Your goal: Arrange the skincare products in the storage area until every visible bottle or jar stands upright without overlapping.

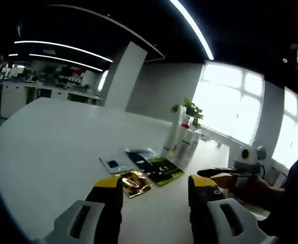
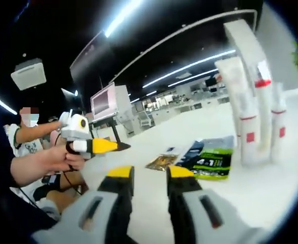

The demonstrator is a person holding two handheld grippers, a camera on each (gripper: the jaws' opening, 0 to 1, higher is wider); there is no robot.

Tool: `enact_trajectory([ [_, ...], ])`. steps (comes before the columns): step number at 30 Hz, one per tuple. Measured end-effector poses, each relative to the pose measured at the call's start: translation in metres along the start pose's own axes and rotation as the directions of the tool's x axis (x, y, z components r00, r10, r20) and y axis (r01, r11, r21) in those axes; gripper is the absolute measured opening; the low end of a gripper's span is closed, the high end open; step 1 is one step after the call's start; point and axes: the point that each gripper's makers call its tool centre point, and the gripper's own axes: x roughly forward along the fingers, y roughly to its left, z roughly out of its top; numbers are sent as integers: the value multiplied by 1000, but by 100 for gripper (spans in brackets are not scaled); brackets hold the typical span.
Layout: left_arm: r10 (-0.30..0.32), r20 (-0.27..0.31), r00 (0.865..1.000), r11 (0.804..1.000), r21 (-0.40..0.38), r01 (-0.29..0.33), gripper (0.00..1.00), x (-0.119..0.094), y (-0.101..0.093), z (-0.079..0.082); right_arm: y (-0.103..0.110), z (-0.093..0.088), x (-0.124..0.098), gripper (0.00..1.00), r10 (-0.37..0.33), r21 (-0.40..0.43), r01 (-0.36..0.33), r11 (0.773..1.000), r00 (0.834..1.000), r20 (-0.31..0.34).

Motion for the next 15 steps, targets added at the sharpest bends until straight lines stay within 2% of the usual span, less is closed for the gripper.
enact_trajectory([
  [2, 0, 8, 1000, 1000, 12, 0, 57, -3, -2, 0, 0, 2, -1, 32, -10, -22, 10, 1000, 1000, -3],
  [3, 6, 21, 1000, 1000, 18, -7, 65, -4, -3, 1, -1, 3, -2, 34, -21, -40, 21, 999, 1000, -7],
  [4, 27, 41, 999, 999, 30, -29, 77, -5, -1, 3, -2, 4, -3, 37, -35, -57, 34, 998, 999, -6],
  [5, 34, 46, 998, 999, 39, -36, 83, -6, -1, 3, -3, 4, -4, 41, -46, -68, 45, 997, 999, -9],
  [13, 48, 69, 996, 995, 83, -54, 86, -27, -6, 0, 4, 5, -3, 57, -41, -103, 39, 994, 999, -13],
  [15, 50, 76, 996, 995, 88, -57, 89, -32, -6, -1, 6, 5, -3, 64, -48, -116, 47, 992, 999, -9],
])
